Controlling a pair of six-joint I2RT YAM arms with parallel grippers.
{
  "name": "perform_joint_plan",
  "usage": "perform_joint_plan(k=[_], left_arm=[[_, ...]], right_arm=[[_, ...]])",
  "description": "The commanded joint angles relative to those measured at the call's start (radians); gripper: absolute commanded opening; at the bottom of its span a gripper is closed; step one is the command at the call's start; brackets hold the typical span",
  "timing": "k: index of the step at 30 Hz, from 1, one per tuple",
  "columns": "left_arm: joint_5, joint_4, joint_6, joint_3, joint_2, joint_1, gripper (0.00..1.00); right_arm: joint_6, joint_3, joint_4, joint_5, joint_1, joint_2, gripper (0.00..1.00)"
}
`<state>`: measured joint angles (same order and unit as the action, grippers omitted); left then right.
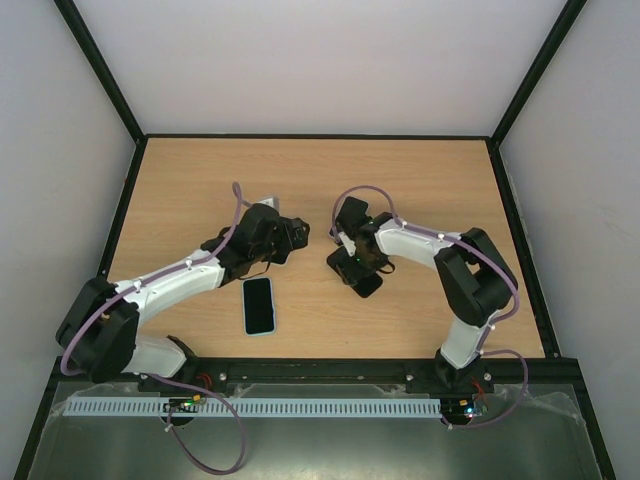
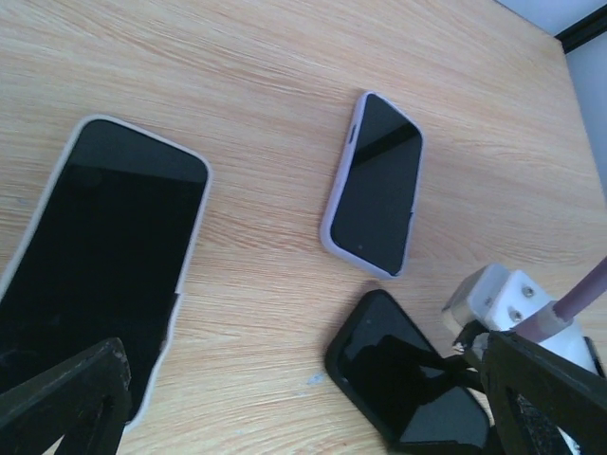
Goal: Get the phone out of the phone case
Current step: Pick up the phone at the center of the board.
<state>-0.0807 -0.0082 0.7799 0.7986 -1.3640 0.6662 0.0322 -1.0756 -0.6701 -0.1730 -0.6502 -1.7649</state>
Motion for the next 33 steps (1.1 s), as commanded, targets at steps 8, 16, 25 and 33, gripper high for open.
perform_joint_plan(k=[8,16,25,33], left_arm=[[0.197,0.201,0.110,-0.055,-0.027,-0.004,0.92],[0.205,0.275,0.144,-0.044,-0.048,0.030,0.83],[0.218,0.350,0.187,-0.018,-0.124,0.083,0.61],[0.284,0.420,0.180,0.024,-0.207,0.097,0.42]], right_arm=[[-0.058,0.077,0.243,-0.164,0.013,0.307,0.49],[-0.008,0.127,0.346,-0.204,0.012,0.351,0.48],[0.034,0.188,0.445,-0.160,0.013,0.420,0.48],[0.045,0.205,0.471,-0.174,0.012,0.440,0.48]])
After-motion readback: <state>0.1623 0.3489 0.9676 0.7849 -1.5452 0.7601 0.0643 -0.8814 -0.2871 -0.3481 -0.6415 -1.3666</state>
